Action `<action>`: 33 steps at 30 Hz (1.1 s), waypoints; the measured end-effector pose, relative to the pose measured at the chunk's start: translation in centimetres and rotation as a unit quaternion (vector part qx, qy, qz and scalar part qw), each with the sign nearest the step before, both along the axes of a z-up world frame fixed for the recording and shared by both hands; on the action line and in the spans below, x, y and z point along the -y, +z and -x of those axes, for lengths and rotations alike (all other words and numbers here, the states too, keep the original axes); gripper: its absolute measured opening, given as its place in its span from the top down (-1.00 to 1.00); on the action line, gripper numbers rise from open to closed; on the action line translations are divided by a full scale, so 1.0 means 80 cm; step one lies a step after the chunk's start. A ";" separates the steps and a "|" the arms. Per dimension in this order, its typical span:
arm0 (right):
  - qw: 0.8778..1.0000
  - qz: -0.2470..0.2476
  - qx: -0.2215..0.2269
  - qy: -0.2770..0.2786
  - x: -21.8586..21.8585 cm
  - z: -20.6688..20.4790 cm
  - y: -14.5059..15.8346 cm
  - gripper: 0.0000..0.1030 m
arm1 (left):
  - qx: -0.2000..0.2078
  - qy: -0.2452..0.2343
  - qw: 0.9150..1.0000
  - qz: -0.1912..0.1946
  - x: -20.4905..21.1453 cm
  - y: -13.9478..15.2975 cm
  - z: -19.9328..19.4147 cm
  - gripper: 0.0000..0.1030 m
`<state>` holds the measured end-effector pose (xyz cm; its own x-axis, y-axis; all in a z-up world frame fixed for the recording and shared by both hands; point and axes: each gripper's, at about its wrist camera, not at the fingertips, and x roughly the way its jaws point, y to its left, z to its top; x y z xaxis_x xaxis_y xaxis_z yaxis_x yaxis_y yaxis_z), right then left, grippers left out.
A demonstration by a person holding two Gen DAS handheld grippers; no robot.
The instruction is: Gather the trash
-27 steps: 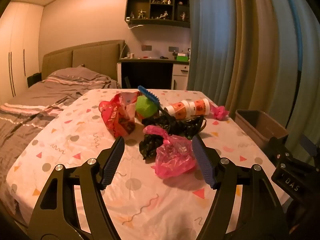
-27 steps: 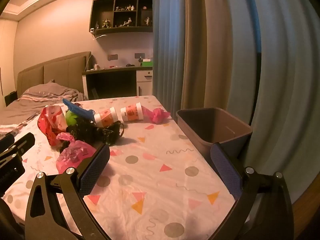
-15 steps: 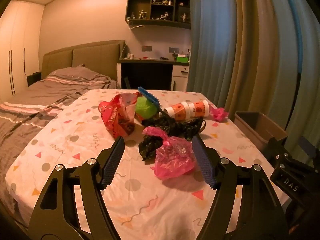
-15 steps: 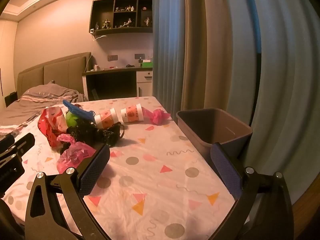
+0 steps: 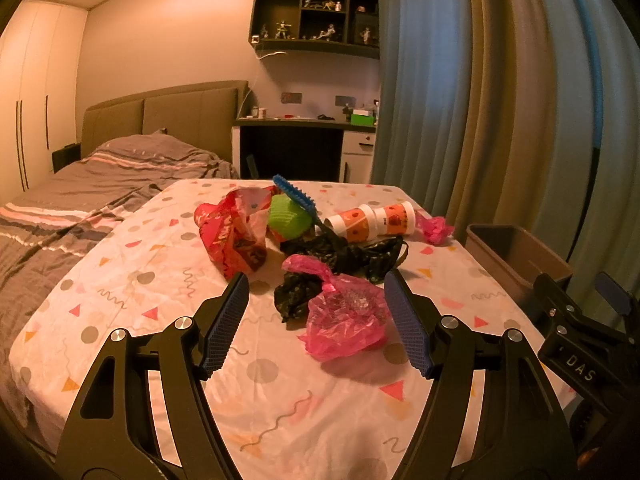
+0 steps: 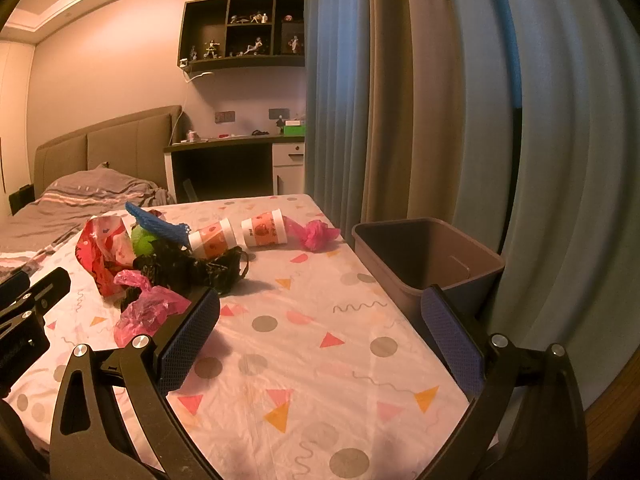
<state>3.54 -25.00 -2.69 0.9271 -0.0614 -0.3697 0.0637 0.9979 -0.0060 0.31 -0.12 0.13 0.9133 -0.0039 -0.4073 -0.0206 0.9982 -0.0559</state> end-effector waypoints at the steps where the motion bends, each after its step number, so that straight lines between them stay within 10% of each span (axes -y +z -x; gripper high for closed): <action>1: 1.000 0.000 0.000 0.000 0.000 0.000 0.000 -0.89 | 0.000 0.000 1.000 0.000 0.001 0.000 -0.001 -0.34; 33: 1.000 0.002 0.004 -0.002 0.002 0.002 0.002 -0.89 | -0.003 -0.009 1.000 0.007 0.018 -0.005 -0.002 -0.34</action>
